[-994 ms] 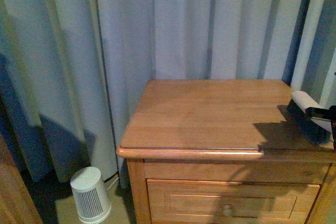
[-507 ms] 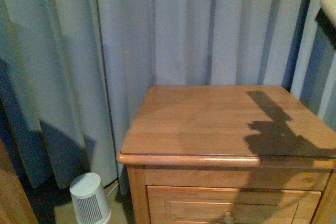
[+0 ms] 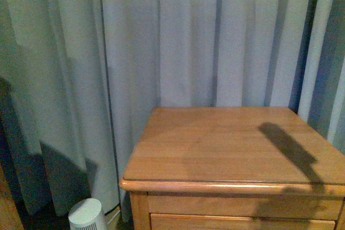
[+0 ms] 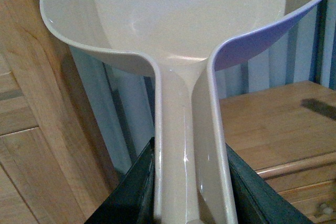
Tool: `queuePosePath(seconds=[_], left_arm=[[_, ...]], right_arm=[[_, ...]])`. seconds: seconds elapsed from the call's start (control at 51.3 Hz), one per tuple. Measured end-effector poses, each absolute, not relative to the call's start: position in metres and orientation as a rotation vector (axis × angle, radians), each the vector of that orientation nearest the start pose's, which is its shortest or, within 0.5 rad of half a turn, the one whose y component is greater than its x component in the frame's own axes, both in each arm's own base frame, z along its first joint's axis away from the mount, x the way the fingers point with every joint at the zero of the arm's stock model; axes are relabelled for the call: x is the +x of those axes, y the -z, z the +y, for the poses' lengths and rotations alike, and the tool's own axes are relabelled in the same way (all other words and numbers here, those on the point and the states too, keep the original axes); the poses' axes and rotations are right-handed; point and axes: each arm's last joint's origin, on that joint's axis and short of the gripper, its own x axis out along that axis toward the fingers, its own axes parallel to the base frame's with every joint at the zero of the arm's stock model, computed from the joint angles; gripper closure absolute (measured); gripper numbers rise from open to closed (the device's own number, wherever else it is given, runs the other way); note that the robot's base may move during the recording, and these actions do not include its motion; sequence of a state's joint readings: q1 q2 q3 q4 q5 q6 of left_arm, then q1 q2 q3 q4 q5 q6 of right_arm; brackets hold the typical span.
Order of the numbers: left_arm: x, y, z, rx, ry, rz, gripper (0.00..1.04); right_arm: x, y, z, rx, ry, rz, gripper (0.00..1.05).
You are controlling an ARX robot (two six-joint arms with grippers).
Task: Clean up trash
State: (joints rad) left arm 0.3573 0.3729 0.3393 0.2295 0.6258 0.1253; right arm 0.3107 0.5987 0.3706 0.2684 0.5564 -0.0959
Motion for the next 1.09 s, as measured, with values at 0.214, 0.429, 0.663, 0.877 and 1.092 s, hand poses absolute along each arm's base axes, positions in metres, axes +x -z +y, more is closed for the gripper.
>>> queuePosePath(seconds=[0.214,0.429,0.663,0.877,1.092], left_arm=[[0.109,-0.269,0.023,0.217,0.256,-0.19,0.76],[0.109,-0.269,0.023,0.217,0.257,-0.19,0.76],[0.109,-0.269,0.023,0.217,0.258,-0.19,0.76],[0.109,-0.269,0.023,0.217,0.258,-0.19,0.76],[0.109,-0.269,0.022,0.217,0.265,-0.19,0.76]], right_arm=[[0.119,-0.244,0.025,-0.04,0.249,-0.141,0.85],[0.118,-0.214,0.012,-0.05,0.311,-0.082,0.85],[0.119,-0.214,0.012,-0.042,0.325,-0.086,0.85],[0.119,-0.214,0.012,-0.042,0.326,-0.085,0.85],[0.118,-0.214,0.012,-0.037,0.335,-0.085,0.85]])
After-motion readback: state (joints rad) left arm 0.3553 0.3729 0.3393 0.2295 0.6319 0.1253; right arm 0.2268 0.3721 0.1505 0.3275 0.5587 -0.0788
